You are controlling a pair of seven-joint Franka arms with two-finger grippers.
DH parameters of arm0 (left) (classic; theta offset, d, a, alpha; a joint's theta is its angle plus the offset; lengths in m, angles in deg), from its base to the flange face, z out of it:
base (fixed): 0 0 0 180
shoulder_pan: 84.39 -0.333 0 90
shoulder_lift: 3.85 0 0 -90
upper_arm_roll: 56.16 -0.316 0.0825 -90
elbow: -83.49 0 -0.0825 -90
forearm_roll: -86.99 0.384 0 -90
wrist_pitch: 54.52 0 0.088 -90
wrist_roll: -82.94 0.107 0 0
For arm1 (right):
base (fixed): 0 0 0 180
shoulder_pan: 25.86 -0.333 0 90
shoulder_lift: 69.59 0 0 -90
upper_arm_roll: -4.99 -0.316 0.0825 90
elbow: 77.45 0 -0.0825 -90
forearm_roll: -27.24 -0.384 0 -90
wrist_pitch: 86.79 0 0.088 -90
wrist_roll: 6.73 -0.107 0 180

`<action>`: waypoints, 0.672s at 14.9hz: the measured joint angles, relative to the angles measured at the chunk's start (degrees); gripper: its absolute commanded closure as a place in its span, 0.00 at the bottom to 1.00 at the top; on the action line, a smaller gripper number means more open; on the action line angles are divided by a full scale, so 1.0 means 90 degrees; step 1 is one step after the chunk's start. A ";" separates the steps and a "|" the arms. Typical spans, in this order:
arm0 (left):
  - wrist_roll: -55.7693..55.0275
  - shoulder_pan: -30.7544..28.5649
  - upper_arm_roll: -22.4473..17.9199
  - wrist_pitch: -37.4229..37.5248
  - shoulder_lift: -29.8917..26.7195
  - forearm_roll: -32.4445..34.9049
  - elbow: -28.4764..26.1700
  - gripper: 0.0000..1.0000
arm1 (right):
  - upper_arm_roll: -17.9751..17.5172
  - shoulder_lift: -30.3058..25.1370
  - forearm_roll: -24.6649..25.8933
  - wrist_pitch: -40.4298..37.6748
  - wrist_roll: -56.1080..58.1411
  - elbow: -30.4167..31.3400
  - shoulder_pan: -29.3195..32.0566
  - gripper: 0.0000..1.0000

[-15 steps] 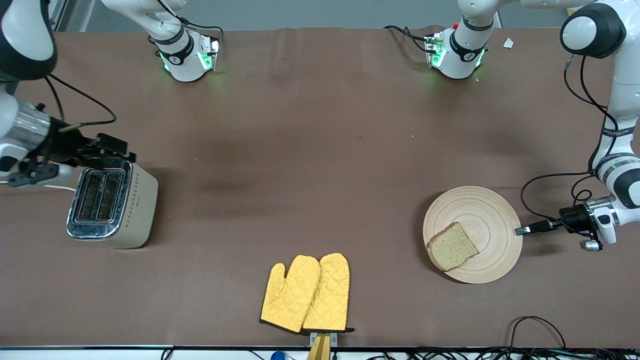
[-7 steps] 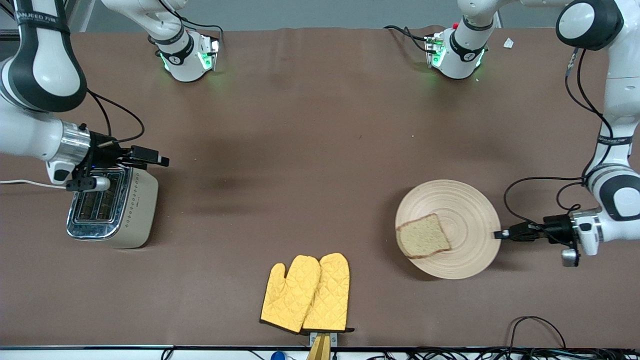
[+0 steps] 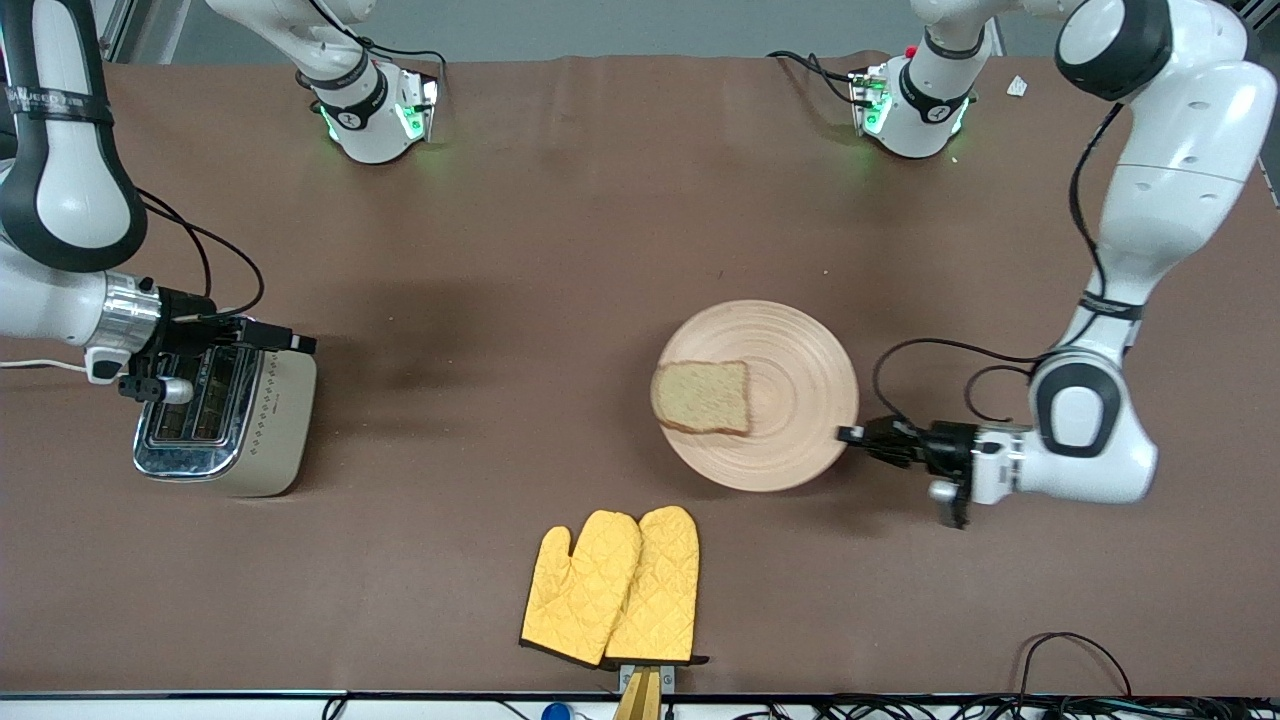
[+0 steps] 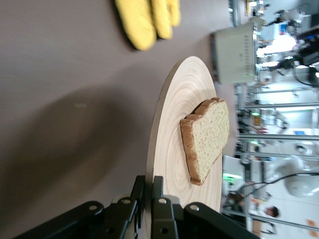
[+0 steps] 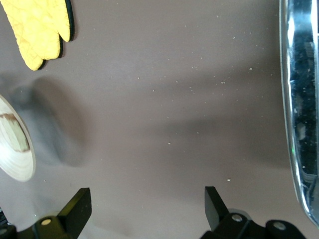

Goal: Move plate and put bread in toaster
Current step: 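Slide the plate toward the toaster with the left gripper while the right gripper approaches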

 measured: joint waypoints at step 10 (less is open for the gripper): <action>0.1449 0.1464 0.0114 -0.2317 0.0223 -0.1559 -0.1031 0.98 | -0.0113 0.0695 -0.0176 0.0849 0.0012 0.0269 -0.0791 0.00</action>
